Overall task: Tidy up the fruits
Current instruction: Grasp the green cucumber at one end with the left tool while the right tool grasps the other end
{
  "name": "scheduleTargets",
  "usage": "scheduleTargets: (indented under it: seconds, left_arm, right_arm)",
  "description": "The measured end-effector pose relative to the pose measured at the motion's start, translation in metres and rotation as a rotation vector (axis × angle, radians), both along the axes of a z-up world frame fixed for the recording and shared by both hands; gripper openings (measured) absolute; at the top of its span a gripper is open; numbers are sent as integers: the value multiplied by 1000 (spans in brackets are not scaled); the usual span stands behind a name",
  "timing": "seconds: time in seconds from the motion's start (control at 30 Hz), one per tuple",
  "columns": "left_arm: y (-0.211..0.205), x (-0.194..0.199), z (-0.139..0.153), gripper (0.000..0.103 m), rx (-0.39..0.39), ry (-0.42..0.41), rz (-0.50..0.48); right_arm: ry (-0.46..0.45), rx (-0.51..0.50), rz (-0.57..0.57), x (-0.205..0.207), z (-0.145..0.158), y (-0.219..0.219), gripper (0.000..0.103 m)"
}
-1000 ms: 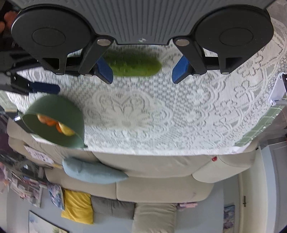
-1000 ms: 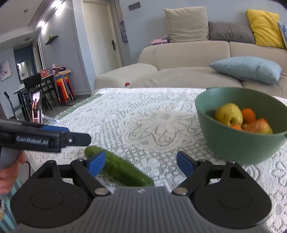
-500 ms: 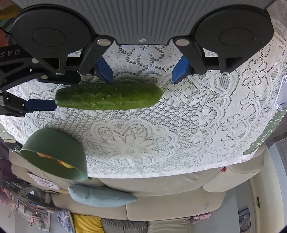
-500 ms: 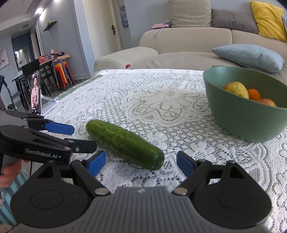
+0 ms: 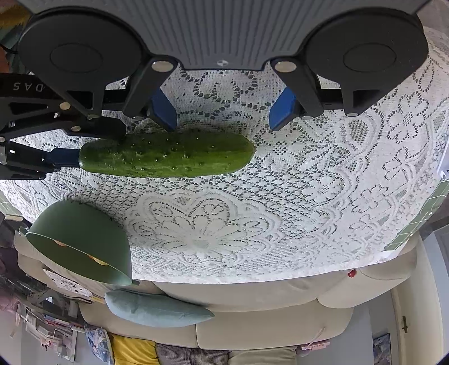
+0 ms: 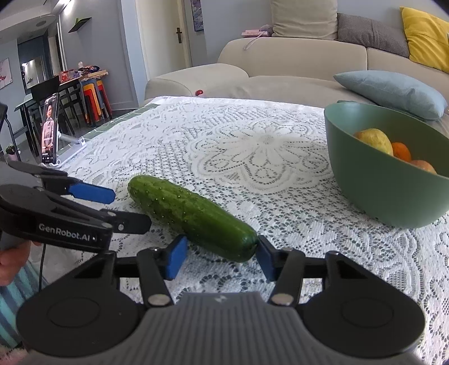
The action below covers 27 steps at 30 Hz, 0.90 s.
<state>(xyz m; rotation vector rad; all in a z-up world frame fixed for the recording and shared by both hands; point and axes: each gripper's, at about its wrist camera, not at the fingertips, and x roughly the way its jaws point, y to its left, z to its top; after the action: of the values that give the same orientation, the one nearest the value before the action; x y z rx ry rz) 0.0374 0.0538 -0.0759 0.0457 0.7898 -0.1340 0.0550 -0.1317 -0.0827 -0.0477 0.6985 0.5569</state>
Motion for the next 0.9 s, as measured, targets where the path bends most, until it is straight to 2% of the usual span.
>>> scheduleTargets:
  seconds: [0.33,0.7,0.8,0.9]
  left_arm:
    - [1,14,0,88,-20,-37,-17]
    - [-24,24,-6,87,163,-59,-129]
    - [-23,27,-5,83,160,-56,-132]
    - [-22,29,-5,81,168,-54,-141]
  right_arm:
    - [14,69,-70,18,3,-6,55]
    - [36,132,-115,32,-1,-11,59]
    - [41,141,-100,33,-2,-9,68]
    - [31,121,-90,35,-3,-6,69]
